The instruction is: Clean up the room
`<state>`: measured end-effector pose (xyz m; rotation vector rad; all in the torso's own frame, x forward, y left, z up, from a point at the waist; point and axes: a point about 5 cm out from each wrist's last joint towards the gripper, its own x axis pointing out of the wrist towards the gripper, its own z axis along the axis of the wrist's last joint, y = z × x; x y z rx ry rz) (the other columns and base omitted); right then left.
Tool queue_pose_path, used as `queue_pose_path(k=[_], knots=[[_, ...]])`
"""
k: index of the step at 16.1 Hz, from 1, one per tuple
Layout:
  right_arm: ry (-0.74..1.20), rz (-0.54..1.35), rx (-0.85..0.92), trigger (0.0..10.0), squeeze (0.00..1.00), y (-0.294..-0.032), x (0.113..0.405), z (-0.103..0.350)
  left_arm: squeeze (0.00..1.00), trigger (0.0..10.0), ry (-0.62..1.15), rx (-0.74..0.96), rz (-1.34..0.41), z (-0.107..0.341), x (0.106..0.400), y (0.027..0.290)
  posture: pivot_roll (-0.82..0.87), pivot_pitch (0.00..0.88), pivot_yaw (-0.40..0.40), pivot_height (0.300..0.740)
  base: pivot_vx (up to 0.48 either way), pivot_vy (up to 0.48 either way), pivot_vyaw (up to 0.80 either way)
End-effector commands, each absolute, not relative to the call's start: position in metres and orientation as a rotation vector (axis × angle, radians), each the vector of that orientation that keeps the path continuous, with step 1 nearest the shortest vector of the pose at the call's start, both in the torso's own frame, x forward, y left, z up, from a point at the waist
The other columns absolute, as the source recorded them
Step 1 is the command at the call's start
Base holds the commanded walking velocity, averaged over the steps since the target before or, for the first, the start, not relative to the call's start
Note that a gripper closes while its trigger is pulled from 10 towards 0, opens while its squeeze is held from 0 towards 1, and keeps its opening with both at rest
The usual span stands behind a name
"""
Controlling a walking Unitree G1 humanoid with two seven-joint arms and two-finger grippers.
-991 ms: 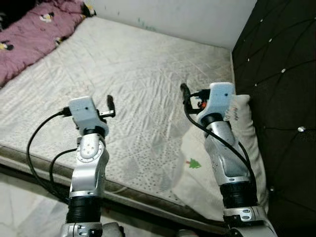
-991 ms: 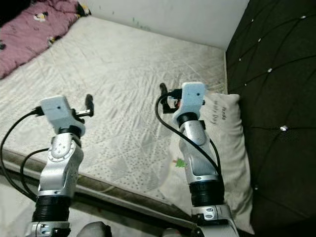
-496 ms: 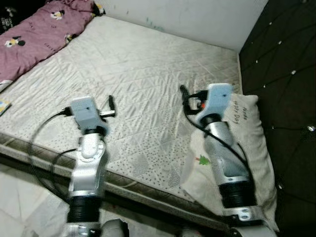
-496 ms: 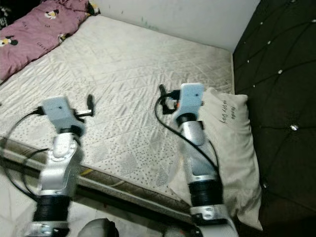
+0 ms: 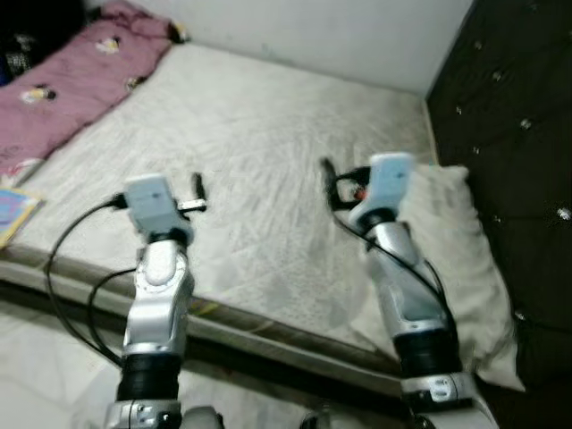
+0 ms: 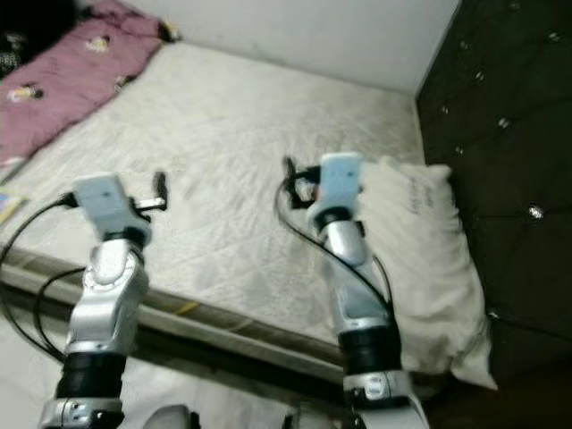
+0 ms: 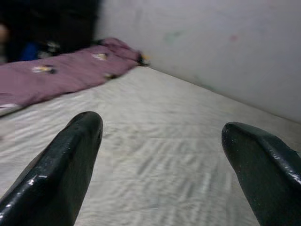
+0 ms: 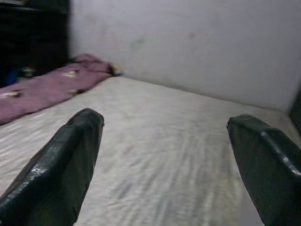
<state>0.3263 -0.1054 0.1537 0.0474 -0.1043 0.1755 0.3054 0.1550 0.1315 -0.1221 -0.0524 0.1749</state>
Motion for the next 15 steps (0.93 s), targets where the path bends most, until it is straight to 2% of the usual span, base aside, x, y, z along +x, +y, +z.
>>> queue_pose_path(k=[1, 6, 10, 13, 15], knots=[[-0.103, 0.144, 0.027, 10.0, 0.00, -0.1174, 0.3277, 0.1534, 0.00, 10.0, -0.058, -0.138, 0.132, 0.1335, 0.3061, 0.1427, 0.02, 0.000, -0.064, 0.740, 0.000, 0.000, 0.00], [-0.088, 0.144, 0.026, 10.0, 0.00, -0.1174, 0.3280, 0.1508, 0.00, 10.0, -0.061, -0.143, 0.127, 0.1339, 0.3064, 0.1426, 0.02, 0.000, -0.066, 0.740, 0.000, 0.000, 0.00], [-0.073, 0.145, 0.029, 10.0, 0.00, -0.1165, 0.3278, 0.1489, 0.00, 10.0, -0.054, -0.170, 0.111, 0.1332, 0.3058, 0.1428, 0.02, 0.000, -0.066, 0.740, 0.000, 0.000, -0.80], [-0.074, 0.145, 0.026, 10.0, 0.00, -0.1168, 0.3277, 0.1488, 0.00, 10.0, -0.047, -0.180, 0.111, 0.1326, 0.3067, 0.1431, 0.02, 0.000, -0.066, 0.740, 0.000, 0.402, -0.71], [-0.075, 0.147, 0.026, 10.0, 0.00, -0.1168, 0.3277, 0.1488, 0.00, 10.0, -0.046, -0.184, 0.111, 0.1326, 0.3070, 0.1432, 0.02, 0.000, -0.066, 0.740, 0.000, 0.469, 0.00]])
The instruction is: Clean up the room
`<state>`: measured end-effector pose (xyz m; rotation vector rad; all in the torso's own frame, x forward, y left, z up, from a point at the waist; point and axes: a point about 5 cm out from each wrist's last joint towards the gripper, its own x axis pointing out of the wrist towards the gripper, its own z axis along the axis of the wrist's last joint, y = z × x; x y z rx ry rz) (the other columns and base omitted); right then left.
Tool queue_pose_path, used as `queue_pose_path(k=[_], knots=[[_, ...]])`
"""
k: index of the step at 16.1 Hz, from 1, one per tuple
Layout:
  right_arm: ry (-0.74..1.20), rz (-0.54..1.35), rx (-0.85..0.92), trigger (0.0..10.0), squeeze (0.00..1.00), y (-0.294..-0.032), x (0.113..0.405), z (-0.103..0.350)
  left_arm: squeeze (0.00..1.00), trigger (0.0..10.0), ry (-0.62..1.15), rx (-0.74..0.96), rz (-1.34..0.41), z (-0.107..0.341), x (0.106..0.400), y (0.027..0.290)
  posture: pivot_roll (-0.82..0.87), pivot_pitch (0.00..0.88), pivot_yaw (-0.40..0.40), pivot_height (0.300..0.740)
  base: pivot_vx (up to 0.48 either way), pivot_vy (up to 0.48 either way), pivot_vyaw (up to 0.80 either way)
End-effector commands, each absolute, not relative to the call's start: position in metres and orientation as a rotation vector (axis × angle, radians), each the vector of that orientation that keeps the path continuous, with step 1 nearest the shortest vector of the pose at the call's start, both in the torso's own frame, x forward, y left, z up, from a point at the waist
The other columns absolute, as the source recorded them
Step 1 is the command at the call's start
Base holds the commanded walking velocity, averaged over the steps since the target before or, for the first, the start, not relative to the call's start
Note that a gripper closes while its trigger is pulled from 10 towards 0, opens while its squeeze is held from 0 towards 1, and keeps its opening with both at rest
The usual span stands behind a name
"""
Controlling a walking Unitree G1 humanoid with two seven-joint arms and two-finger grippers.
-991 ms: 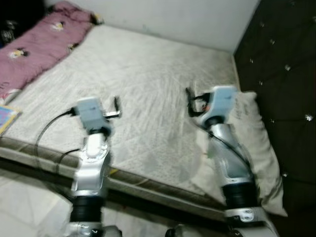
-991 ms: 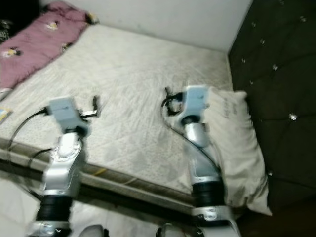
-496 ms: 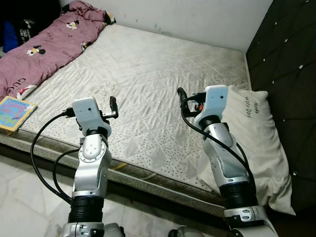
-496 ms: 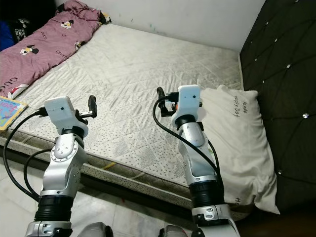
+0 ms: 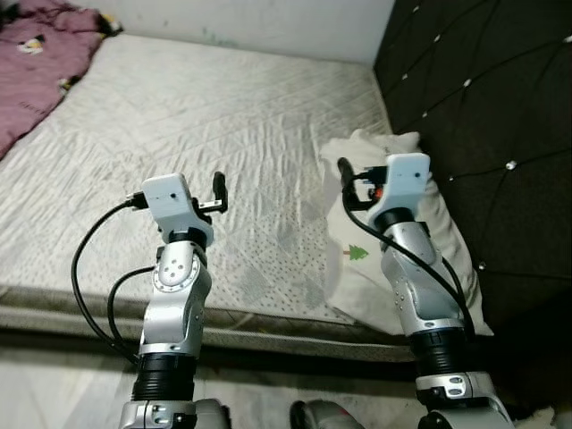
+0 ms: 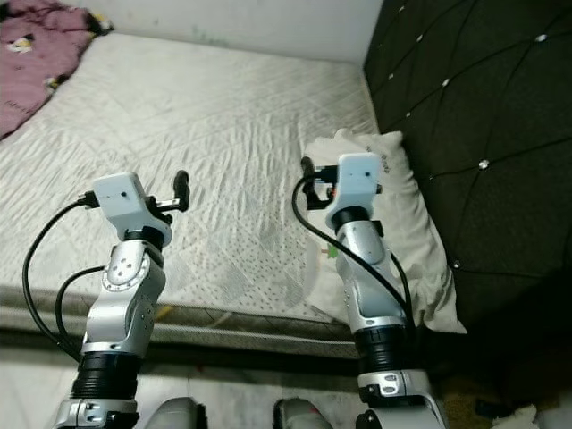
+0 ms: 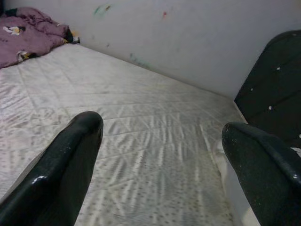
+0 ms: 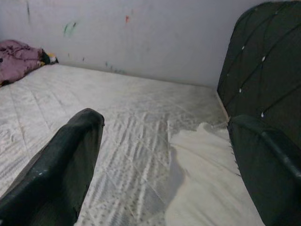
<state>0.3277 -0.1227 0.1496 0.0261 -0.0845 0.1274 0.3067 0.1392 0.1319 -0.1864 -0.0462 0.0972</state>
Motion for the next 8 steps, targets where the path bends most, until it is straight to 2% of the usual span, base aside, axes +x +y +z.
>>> queue_pose_path(k=[1, 6, 8], knots=[[-0.073, 0.148, 0.025, 10.0, 0.00, -0.1167, 0.3279, 0.1485, 0.00, 10.0, -0.045, -0.184, 0.111, 0.1326, 0.3072, 0.1431, 0.02, 0.000, -0.066, 0.740, 0.000, 0.469, 0.00], [-0.065, 0.158, 0.022, 10.0, 0.00, -0.1148, 0.3274, 0.1465, 0.00, 10.0, -0.050, -0.179, 0.117, 0.1330, 0.3077, 0.1437, 0.02, 0.000, -0.066, 0.740, 0.000, 0.451, 0.00], [-0.062, 0.160, 0.021, 10.0, 0.00, -0.1143, 0.3273, 0.1457, 0.00, 10.0, -0.063, -0.166, 0.120, 0.1339, 0.3073, 0.1443, 0.02, 0.000, -0.066, 0.740, 0.000, 0.000, 0.00]])
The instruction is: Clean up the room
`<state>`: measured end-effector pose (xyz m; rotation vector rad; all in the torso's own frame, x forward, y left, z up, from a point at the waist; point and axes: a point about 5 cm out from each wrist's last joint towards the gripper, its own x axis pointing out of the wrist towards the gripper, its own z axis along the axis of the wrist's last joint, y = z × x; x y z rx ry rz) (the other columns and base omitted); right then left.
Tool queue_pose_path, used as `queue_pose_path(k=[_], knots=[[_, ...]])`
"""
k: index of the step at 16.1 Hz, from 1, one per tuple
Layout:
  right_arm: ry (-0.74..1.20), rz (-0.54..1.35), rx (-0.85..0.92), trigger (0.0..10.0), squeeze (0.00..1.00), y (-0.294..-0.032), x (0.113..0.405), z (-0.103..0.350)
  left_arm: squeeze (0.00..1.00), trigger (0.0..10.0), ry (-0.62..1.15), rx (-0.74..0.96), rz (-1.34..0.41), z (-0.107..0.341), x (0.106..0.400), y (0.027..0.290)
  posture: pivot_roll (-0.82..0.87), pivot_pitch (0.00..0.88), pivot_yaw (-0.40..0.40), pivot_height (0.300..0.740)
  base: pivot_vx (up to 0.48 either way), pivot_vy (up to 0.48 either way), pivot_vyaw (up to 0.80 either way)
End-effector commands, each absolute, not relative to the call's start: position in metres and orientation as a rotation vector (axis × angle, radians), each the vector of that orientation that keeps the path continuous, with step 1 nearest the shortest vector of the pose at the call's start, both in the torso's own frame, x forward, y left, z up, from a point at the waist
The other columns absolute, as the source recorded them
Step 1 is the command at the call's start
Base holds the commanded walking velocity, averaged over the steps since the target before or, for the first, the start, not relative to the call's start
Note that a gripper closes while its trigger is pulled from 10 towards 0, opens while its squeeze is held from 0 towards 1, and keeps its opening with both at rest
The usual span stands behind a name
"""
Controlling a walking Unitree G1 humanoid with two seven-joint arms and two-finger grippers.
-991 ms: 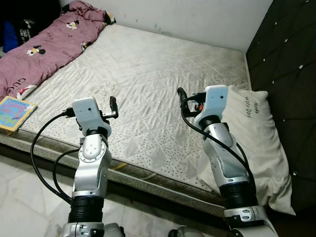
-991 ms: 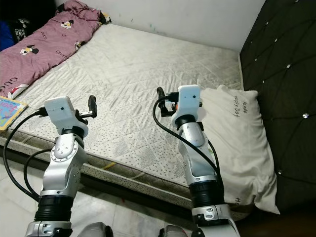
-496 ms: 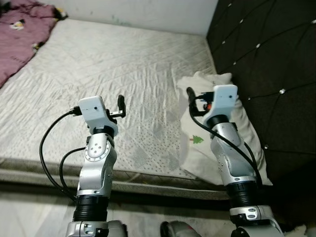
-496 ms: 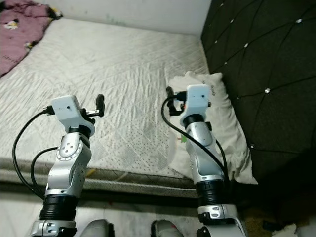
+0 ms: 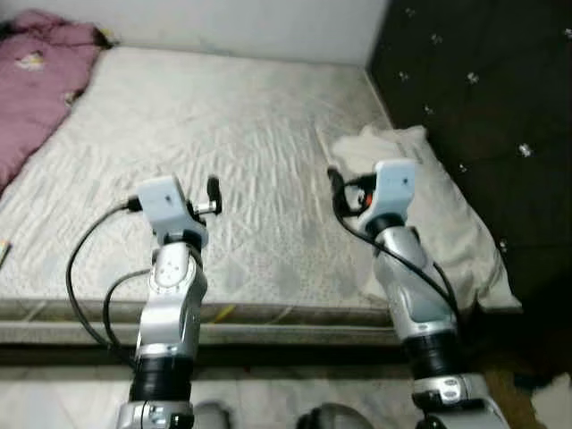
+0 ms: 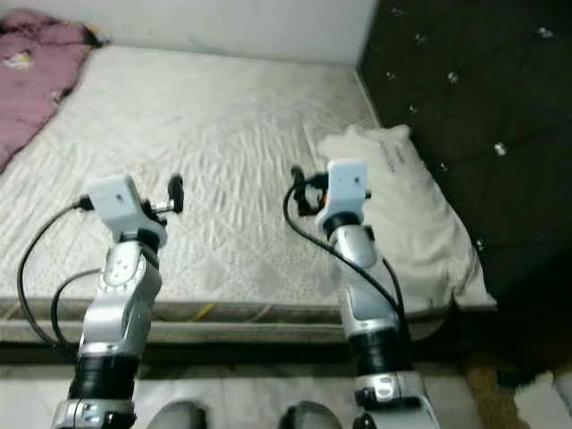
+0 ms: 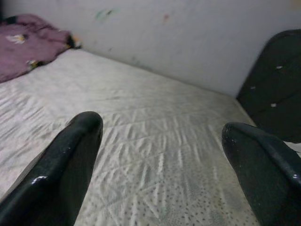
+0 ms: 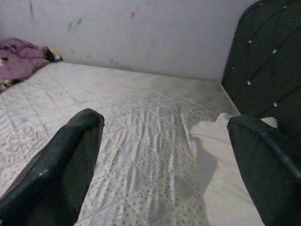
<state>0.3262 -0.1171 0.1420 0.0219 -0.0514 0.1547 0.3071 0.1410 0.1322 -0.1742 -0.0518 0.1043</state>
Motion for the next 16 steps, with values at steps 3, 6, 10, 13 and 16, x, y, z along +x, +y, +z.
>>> queue_pose_path(k=[3, 6, 10, 13, 16], knots=[[-0.058, 0.161, 0.017, 10.0, 0.00, -0.1141, 0.3273, 0.1448, 0.00, 10.0, -0.071, -0.185, 0.089, 0.1352, 0.3064, 0.1430, 0.02, 0.000, -0.066, 0.740, 0.000, 0.000, 0.00], [-0.052, 0.159, 0.018, 10.0, 0.00, -0.1143, 0.3274, 0.1437, 0.00, 10.0, -0.078, -0.195, 0.073, 0.1358, 0.3056, 0.1411, 0.02, 0.000, -0.066, 0.740, 0.194, 0.000, 0.00], [-0.052, 0.162, 0.016, 10.0, 0.00, -0.1139, 0.3273, 0.1434, 0.00, 10.0, -0.078, -0.200, 0.066, 0.1358, 0.3056, 0.1409, 0.02, 0.000, -0.066, 0.740, 0.309, 0.000, 0.00], [-0.053, 0.165, 0.014, 10.0, 0.00, -0.1138, 0.3274, 0.1435, 0.00, 10.0, -0.082, -0.200, 0.057, 0.1366, 0.3056, 0.1397, 0.02, 0.000, -0.066, 0.740, 0.336, 0.000, 0.00], [-0.054, 0.165, 0.011, 10.0, 0.00, -0.1137, 0.3275, 0.1430, 0.00, 10.0, -0.080, -0.203, 0.053, 0.1358, 0.3051, 0.1394, 0.02, 0.000, -0.065, 0.740, 0.294, 0.000, 0.00]])
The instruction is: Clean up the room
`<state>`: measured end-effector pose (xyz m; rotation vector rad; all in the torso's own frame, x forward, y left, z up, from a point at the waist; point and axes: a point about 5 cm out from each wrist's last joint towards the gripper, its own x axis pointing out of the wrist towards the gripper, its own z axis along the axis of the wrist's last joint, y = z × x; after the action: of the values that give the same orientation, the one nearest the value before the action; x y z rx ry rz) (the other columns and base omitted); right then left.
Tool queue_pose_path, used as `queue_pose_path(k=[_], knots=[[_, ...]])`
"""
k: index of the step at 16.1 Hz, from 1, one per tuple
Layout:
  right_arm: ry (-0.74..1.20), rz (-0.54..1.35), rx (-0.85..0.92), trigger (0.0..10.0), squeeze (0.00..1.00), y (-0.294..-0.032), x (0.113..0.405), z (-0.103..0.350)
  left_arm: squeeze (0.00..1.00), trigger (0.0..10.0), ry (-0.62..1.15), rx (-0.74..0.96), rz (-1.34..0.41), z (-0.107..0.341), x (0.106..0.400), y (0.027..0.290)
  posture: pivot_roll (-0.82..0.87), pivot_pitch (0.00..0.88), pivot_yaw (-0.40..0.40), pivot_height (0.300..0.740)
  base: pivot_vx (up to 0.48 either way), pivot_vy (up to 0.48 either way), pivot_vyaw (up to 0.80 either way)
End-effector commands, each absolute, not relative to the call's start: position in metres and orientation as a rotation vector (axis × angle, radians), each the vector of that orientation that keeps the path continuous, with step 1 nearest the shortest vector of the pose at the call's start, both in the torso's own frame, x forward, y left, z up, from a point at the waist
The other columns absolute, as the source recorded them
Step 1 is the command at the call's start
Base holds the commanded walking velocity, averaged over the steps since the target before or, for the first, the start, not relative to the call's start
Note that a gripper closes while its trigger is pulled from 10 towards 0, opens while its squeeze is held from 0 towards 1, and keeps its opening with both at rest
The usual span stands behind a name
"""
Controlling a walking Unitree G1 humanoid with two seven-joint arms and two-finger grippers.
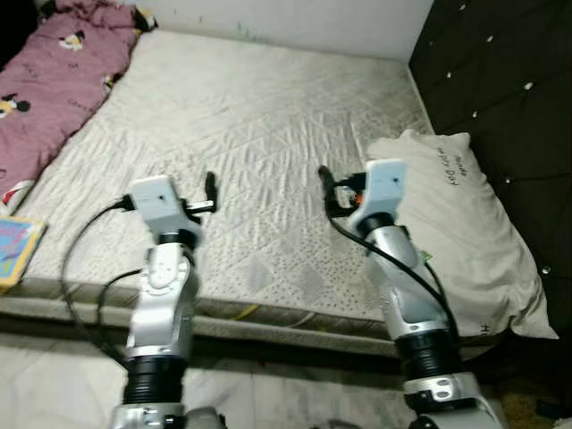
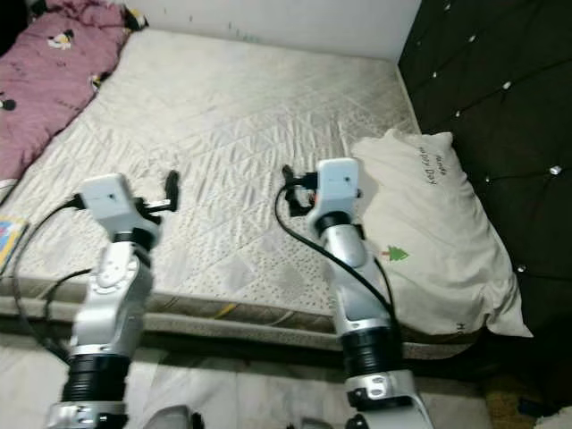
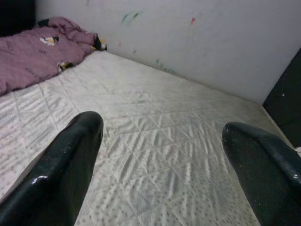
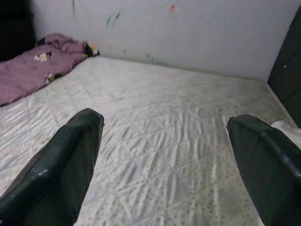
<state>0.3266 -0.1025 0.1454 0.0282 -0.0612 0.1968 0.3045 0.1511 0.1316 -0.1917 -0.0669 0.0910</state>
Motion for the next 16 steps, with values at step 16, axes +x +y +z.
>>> queue_pose_path(k=[16], knots=[[-0.038, 0.162, -0.008, 10.0, 0.00, -0.1148, 0.3262, 0.1374, 0.00, 10.0, -0.054, -0.228, 0.062, 0.1338, 0.3070, 0.1361, 0.02, 0.000, -0.064, 0.740, 0.049, 0.197, -0.15]])
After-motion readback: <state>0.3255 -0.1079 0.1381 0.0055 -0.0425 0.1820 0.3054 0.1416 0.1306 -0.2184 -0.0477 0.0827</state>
